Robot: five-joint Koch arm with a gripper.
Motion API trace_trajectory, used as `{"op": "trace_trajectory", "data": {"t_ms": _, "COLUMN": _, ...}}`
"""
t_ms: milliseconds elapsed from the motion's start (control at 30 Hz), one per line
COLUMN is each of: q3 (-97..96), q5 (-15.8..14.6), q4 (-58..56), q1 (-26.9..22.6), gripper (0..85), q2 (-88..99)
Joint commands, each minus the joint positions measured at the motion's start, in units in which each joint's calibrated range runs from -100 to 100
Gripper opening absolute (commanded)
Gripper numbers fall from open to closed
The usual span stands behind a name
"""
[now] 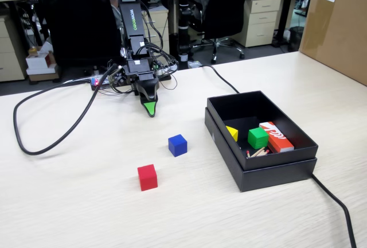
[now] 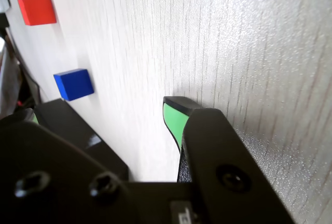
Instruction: Put the red cube on top of the blue cube
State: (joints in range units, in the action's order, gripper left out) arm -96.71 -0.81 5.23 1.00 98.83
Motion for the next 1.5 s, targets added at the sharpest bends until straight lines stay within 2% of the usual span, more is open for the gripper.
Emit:
{"op": "trace_trajectory", "data": {"t_ms": 0, "q3": -0.7, "q5": 0.1, "q4": -1.6, "q1": 0.0, "gripper": 48.8, "q2": -0.3}}
{"op": "trace_trajectory", "data": {"t_ms": 1467, "q3": -0.7, "q5": 0.0, "q4": -1.6, "q1": 0.0, "gripper": 47.7, "q2": -0.3}}
